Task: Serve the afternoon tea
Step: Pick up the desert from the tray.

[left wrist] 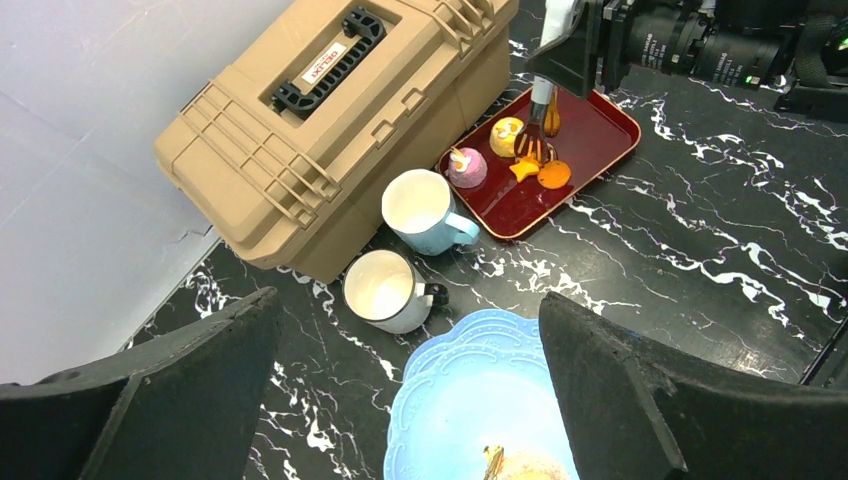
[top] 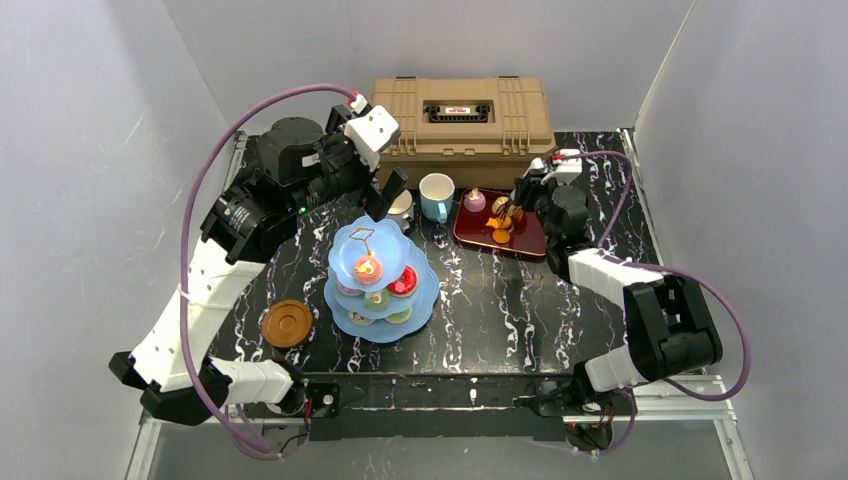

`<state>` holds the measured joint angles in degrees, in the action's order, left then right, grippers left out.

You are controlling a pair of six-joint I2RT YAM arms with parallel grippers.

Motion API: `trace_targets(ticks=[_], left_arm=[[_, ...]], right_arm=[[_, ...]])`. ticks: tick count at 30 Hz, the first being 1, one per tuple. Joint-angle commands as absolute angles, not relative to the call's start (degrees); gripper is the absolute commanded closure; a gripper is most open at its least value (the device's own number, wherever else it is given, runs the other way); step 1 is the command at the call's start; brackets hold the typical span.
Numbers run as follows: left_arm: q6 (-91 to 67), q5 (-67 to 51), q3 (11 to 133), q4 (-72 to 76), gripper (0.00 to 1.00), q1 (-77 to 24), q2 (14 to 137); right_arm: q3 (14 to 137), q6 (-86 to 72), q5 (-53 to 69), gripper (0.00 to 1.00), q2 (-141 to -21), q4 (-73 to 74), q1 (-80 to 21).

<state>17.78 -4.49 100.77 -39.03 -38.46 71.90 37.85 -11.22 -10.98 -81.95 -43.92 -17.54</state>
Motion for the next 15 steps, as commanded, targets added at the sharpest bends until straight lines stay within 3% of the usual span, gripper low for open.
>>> trace_targets(ticks=[1, 15], left_arm=[[17.41, -4.50, 100.34, -38.41, 0.02, -38.23, 70.15], [17.45, -4.50, 98.66, -37.88, 0.02, -38.14, 69.01]], right_arm=[[41.97, -9.82, -11.45, 0.49, -83.61, -50.63, -17.57], [45.23, -9.27, -13.53, 0.47, -86.13, -52.83, -17.58]])
